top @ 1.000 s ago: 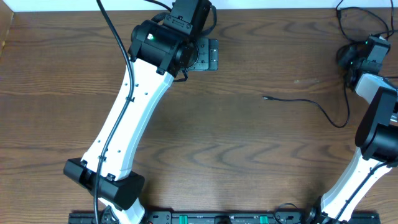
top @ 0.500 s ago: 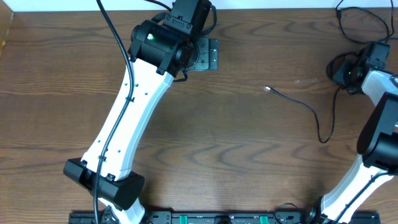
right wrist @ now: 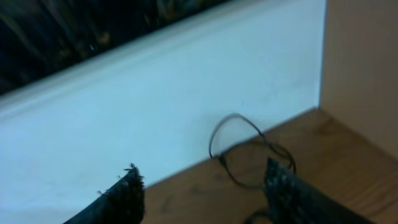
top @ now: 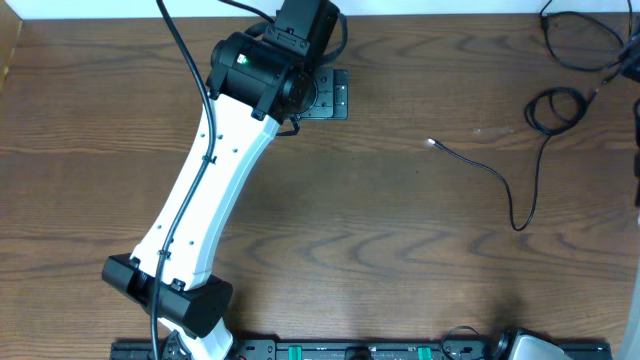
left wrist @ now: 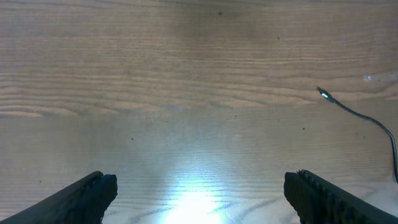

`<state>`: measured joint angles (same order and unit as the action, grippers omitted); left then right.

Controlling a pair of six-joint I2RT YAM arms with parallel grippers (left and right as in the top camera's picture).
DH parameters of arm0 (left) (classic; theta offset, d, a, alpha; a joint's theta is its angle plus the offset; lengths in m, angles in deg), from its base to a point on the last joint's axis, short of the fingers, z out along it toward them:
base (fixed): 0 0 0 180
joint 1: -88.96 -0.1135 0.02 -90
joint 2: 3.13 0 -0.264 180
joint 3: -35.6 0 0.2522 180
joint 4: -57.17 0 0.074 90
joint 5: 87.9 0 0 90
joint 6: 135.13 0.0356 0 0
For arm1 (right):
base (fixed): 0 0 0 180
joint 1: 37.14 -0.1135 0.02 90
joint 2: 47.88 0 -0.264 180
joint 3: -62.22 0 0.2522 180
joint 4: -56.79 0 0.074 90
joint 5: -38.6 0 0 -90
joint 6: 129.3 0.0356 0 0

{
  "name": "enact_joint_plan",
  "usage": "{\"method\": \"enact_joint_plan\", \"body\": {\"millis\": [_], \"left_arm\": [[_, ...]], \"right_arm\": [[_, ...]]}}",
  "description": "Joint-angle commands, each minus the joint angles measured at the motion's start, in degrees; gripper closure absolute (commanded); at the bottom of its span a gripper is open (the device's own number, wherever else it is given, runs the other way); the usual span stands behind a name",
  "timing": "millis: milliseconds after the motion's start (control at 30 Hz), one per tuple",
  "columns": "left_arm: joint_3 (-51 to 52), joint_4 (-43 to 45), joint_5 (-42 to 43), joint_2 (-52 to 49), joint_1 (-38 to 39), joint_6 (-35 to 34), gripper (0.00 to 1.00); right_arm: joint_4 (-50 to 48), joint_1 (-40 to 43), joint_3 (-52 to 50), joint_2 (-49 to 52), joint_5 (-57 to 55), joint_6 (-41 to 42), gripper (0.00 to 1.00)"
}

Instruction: Untangle cables

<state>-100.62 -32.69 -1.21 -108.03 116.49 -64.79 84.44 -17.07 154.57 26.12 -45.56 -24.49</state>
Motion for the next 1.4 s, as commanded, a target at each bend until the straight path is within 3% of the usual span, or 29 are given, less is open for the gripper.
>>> {"method": "enact_joint_plan", "body": {"millis": [0, 167, 200, 433, 567, 633, 967, 1367], "left_arm": [[-0.39, -0.20, -0.13, -0.11, -0.24, -0.52, 0.06], [-0.39, -0.20, -0.13, -0.11, -0.24, -0.52, 0.06], [-0.39, -0.20, -0.13, -0.11, -0.24, -0.52, 0.06], [-0.39, -0.20, -0.13, -0.11, -0.24, -0.52, 0.06], [-0.39, -0.20, -0.13, -0.11, -0.24, -0.52, 0.06], [-0.39, -0.20, -0.13, -0.11, -0.24, -0.52, 0.06], [-0.39, -0.20, -0.13, -0.11, -0.24, -0.52, 0.06], [-0.39, -0.20, -0.13, -0.11, -0.24, -0.52, 0.06]], "right_arm": [[0.50, 0.22, 0.07, -5.27, 2.97, -0.26, 0.34], [-0.55, 0.07, 0.07, -13.64, 3.37, -0.26, 0.02], [-0.50, 0.07, 0.07, -15.19, 3.41, -0.24, 0.01], [2.27, 0.09, 0.07, -22.10, 3.76, -0.26, 0.01], [11.58, 0.11, 0.07, -24.24, 2.75, -1.53, 0.01], [15.50, 0.15, 0.04, -24.11, -7.48, -8.24, 0.01], [36.09, 0.13, 0.04, -24.06, -15.82, -9.97, 0.01], [42.16, 0.07, -0.07, -24.15, 8.81, -10.23, 0.01]]}}
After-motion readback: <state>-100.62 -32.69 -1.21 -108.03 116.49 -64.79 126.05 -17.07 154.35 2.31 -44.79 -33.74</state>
